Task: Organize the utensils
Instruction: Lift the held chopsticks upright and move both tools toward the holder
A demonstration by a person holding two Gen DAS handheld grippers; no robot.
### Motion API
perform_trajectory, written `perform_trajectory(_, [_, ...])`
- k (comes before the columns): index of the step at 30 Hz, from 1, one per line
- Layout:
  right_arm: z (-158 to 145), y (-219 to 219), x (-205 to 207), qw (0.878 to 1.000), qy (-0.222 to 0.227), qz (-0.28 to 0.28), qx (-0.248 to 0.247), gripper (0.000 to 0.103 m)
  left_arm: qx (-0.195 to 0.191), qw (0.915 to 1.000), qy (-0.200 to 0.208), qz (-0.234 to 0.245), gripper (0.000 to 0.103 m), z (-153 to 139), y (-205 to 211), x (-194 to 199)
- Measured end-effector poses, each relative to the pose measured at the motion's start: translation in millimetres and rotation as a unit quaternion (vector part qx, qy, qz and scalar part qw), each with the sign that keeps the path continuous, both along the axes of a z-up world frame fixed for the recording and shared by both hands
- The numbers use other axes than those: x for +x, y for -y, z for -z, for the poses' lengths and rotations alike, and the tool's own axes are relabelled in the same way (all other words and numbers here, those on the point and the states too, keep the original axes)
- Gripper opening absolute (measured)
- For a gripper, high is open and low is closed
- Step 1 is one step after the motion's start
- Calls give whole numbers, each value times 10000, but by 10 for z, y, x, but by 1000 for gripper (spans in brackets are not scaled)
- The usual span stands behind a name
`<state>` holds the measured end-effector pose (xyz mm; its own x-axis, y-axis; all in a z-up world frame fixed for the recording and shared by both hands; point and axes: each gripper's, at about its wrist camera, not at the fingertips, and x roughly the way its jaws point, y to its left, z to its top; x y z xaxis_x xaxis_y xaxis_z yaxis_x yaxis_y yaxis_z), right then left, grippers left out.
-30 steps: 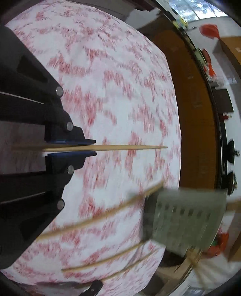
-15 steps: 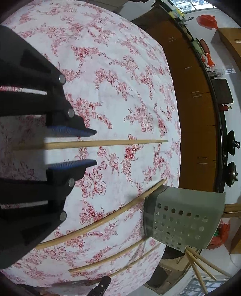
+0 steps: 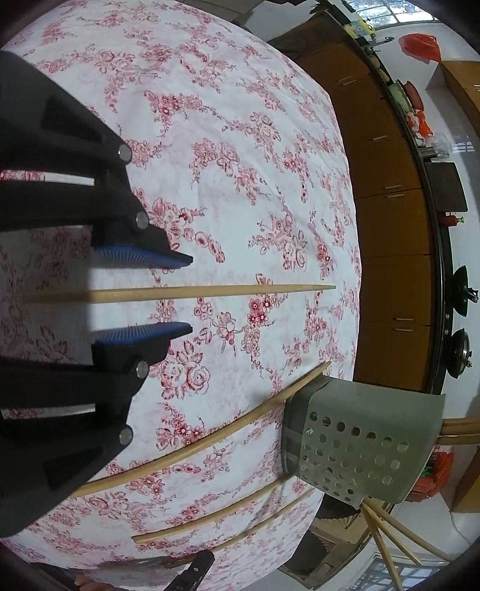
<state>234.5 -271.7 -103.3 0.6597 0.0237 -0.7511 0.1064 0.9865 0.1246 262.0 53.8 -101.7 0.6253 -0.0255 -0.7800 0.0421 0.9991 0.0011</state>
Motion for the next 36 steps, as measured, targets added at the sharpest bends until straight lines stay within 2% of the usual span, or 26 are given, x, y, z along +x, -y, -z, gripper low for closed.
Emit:
perform_trajectory(19, [7,46,-114,9999,11,-11,169,8,62,10000,-10,27,30,-11,-2,-178])
perform_trajectory(22, [10,63,-127,9997,18,-12,236,8,41,10000,-8,29,25,-14,-8,-188])
perform_trajectory(25, [7,75,-122,9996,32,-33,277,8,-35,10000,-7,12,16,-18,-31,-196])
perform_trajectory(27, [-13,58,-137,9999,19,-46,161,8,89,9999,-9,56,8,-20,-15,-194])
perform_trajectory(30, [-162,62,-241,9996,253,-66,87,8,76,9998,-113,116,8,-57,-19,-217])
perform_trajectory(36, [-608,97,-412,9956,901,-94,-234,8,81,9992,285,278,8,-382,-5,-364])
